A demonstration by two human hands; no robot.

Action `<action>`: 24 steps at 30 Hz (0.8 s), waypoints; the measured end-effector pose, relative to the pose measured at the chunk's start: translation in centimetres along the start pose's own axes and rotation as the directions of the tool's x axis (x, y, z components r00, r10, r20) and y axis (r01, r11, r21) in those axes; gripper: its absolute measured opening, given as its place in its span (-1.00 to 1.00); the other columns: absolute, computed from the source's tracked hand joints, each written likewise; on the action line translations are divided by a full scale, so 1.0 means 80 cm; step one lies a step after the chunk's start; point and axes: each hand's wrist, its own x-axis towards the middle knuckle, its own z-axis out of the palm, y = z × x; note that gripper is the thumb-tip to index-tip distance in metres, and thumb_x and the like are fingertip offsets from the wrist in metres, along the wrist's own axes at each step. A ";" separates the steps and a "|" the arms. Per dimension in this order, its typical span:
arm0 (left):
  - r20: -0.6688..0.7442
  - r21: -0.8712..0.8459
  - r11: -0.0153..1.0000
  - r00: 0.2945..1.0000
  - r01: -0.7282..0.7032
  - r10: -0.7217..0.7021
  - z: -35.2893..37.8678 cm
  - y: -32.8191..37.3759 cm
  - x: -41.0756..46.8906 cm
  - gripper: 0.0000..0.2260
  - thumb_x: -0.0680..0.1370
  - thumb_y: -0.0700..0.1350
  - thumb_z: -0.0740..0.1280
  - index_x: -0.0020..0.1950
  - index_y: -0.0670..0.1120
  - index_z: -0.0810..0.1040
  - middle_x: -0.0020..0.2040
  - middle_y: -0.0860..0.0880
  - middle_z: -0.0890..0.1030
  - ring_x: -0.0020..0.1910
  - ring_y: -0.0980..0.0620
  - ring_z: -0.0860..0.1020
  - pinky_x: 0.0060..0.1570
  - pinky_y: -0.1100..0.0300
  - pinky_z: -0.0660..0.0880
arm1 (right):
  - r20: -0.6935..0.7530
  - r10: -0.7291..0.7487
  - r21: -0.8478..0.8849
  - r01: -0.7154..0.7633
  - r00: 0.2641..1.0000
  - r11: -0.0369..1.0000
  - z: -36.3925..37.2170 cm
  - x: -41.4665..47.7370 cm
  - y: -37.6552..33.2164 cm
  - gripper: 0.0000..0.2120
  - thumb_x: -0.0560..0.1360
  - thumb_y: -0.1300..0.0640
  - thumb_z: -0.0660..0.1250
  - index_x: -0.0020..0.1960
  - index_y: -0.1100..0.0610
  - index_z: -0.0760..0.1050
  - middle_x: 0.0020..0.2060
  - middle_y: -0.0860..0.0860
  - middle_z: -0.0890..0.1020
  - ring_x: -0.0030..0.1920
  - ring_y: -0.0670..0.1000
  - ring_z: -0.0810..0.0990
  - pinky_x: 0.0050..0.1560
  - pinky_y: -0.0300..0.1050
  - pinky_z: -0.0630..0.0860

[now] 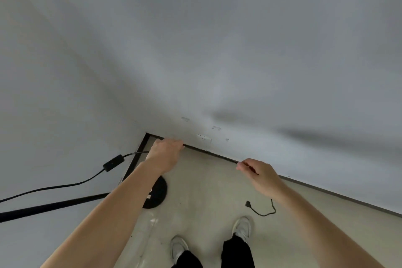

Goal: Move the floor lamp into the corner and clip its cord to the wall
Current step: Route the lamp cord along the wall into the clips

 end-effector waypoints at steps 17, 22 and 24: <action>-0.527 0.033 0.985 0.835 -0.170 0.161 0.188 -0.083 0.183 -0.86 0.58 -0.22 0.35 -0.08 -0.26 0.66 -0.31 -0.21 0.60 -0.32 -0.23 0.56 -0.31 -0.06 0.50 | -0.150 -0.268 0.045 0.277 0.952 0.960 0.144 0.272 0.053 -0.77 0.62 -0.12 0.22 0.00 -0.08 0.62 -0.42 -0.25 0.57 -0.43 -0.18 0.49 -0.33 -0.19 0.39; -0.611 0.037 0.985 0.776 -0.166 0.154 0.216 -0.110 0.221 -0.83 0.60 -0.20 0.31 0.03 -0.26 0.66 -0.19 -0.22 0.66 -0.21 -0.25 0.61 -0.20 -0.07 0.52 | -0.261 -0.393 -0.069 0.389 0.882 0.919 0.158 0.317 0.035 -0.75 0.63 0.01 0.23 0.00 0.07 0.65 -0.36 -0.07 0.64 -0.33 -0.03 0.59 -0.19 -0.05 0.56; -0.668 0.032 0.980 0.726 -0.196 0.167 0.223 -0.117 0.231 -0.83 0.59 -0.18 0.34 0.10 -0.23 0.64 -0.21 -0.18 0.68 -0.26 -0.23 0.62 -0.24 -0.03 0.54 | -0.303 -0.476 -0.160 0.449 0.825 0.879 0.168 0.335 0.026 -0.71 0.63 0.04 0.22 -0.07 0.17 0.63 -0.37 0.05 0.63 -0.30 0.07 0.58 -0.18 0.00 0.54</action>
